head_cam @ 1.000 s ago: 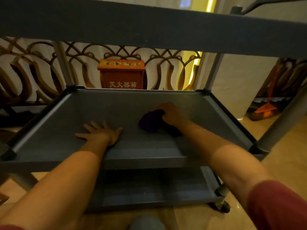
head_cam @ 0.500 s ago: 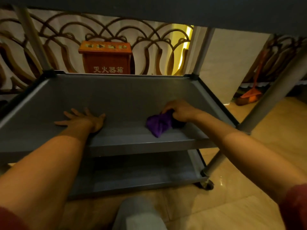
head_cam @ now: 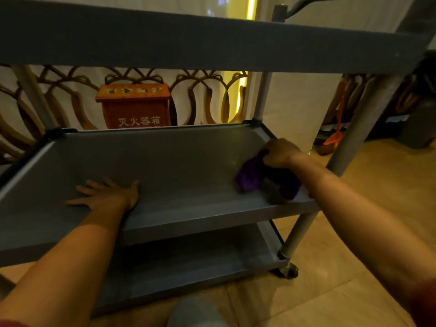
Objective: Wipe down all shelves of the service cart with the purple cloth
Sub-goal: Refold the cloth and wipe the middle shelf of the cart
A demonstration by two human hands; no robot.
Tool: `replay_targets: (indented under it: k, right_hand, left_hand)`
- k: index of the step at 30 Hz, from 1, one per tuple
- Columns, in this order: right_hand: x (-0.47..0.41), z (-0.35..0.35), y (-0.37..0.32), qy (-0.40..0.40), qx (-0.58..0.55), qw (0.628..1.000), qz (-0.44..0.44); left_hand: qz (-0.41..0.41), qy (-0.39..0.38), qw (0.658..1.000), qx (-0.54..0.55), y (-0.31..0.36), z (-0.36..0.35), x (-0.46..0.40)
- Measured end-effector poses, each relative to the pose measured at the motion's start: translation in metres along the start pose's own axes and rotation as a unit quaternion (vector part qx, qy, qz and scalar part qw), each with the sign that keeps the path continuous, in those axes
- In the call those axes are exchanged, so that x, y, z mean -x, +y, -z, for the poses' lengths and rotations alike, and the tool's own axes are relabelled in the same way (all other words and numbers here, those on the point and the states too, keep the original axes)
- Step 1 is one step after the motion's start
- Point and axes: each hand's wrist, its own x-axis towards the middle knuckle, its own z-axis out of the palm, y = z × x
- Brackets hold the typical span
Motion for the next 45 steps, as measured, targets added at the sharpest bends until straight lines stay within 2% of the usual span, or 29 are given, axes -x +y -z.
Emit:
replay_targets:
  k: [2,6,10,13,17,20,22,24,26,28,30,32,33,37,39,41,43,45]
  right_hand:
    - [-0.017,-0.007,0.014,0.087,-0.012,0.995,-0.045]
    - [-0.034,-0.038,0.025,0.093,-0.069,0.985,-0.128]
    - [-0.036,-0.052,0.011,0.072,-0.065,0.994,-0.047]
    - [-0.024,-0.058,-0.018,0.032,-0.143,0.988,0.042]
    - [0.010,-0.063,-0.046,-0.099,-0.219,0.963,0.119]
    - [0.038,-0.046,-0.043,-0.181,-0.215,0.949,0.140]
    - [0.056,-0.030,-0.035,-0.159,-0.238,0.947,0.148]
    - [0.074,-0.018,-0.029,-0.088,-0.303,0.936,0.158]
    - [0.089,-0.012,-0.032,-0.052,-0.391,0.903,0.167]
    - [0.097,-0.014,-0.046,-0.067,-0.467,0.861,0.188]
    - [0.101,-0.021,-0.068,-0.090,-0.506,0.831,0.213]
    - [0.105,-0.034,-0.091,-0.120,-0.530,0.805,0.237]
    - [0.108,-0.042,-0.101,-0.134,-0.543,0.791,0.247]
    - [0.118,-0.081,-0.124,-0.157,-0.606,0.734,0.264]
    - [0.124,-0.107,-0.129,-0.181,-0.645,0.694,0.263]
    - [0.131,-0.128,-0.130,-0.217,-0.653,0.674,0.268]
    - [0.137,-0.151,-0.131,-0.248,-0.631,0.682,0.276]
    - [0.140,-0.177,-0.132,-0.271,-0.612,0.697,0.257]
  left_hand:
    - [0.000,0.006,1.000,0.002,0.000,-0.001,0.001]
    - [0.003,0.013,1.000,0.001,0.000,-0.002,-0.002]
    - [0.000,0.005,1.000,0.000,-0.001,-0.001,-0.008]
    - [0.007,0.013,1.000,-0.007,-0.004,-0.003,-0.017]
    - [0.017,0.017,1.000,0.002,-0.009,-0.004,-0.026]
    - [0.014,0.016,1.000,0.009,-0.009,-0.002,-0.023]
    - [0.012,0.013,1.000,0.021,-0.009,0.001,-0.019]
    - [-0.003,0.029,0.999,0.028,-0.011,0.002,-0.015]
    - [-0.067,0.079,0.994,0.034,-0.010,0.004,-0.009]
    - [-0.163,0.136,0.970,0.115,-0.002,0.010,0.010]
    - [-0.256,0.138,0.915,0.281,0.009,0.023,0.038]
    - [-0.310,0.052,0.840,0.443,0.010,0.034,0.075]
    - [-0.323,0.013,0.812,0.487,0.006,0.036,0.093]
    - [-0.318,-0.070,0.740,0.588,-0.020,0.023,0.138]
    - [-0.339,-0.073,0.736,0.581,-0.039,0.006,0.149]
    - [-0.338,-0.063,0.739,0.580,-0.058,-0.019,0.154]
    - [-0.295,-0.139,0.726,0.605,-0.074,-0.052,0.152]
    - [-0.230,-0.214,0.731,0.606,-0.085,-0.088,0.144]
